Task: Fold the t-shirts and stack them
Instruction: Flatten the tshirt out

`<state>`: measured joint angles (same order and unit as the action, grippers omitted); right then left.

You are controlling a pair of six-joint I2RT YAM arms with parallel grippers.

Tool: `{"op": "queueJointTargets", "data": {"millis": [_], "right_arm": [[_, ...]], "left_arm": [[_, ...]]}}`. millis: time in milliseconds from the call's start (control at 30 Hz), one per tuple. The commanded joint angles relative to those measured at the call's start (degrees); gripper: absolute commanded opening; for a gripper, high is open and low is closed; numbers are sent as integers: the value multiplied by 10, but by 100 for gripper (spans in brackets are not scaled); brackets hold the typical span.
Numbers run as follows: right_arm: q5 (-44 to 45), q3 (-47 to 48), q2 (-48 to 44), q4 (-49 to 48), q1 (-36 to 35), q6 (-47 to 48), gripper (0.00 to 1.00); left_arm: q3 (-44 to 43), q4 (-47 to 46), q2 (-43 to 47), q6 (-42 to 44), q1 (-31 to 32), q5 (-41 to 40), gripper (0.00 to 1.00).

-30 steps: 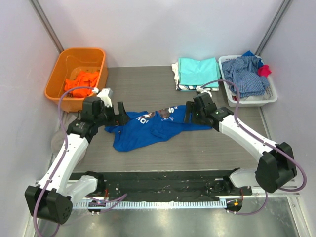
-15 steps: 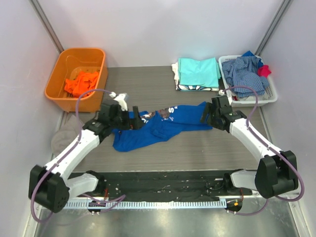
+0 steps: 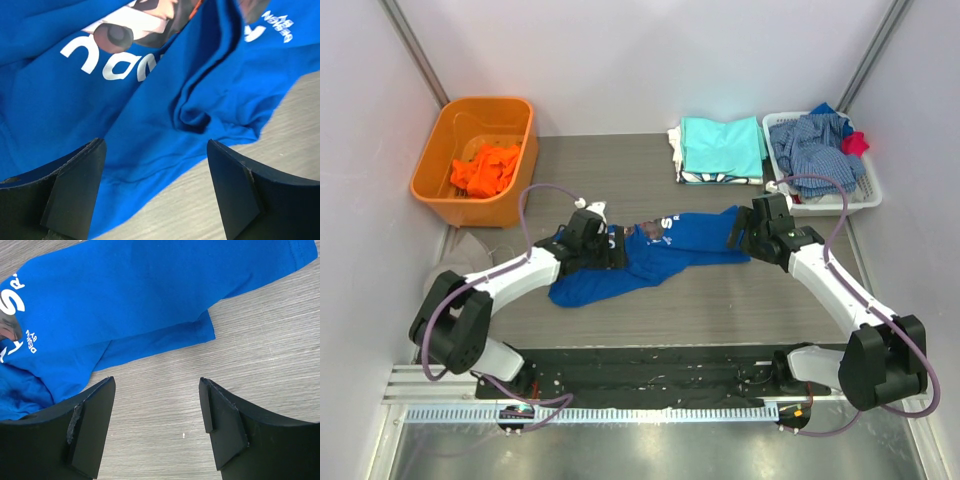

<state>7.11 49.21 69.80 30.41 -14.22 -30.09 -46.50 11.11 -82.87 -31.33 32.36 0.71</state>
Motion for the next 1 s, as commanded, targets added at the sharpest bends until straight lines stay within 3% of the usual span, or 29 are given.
{"op": "queueJointTargets", "data": {"millis": [0, 733, 967], "right_arm": [[-8, 0, -19, -9, 4, 6, 76], [-3, -3, -33, 3, 19, 24, 76], [-6, -7, -34, 4, 22, 26, 76]], "left_arm": [[-21, -50, -23, -2, 11, -26, 86], [-64, -83, -114, -8, 53, -32, 83], [-64, -92, -133, -15, 54, -23, 66]]}}
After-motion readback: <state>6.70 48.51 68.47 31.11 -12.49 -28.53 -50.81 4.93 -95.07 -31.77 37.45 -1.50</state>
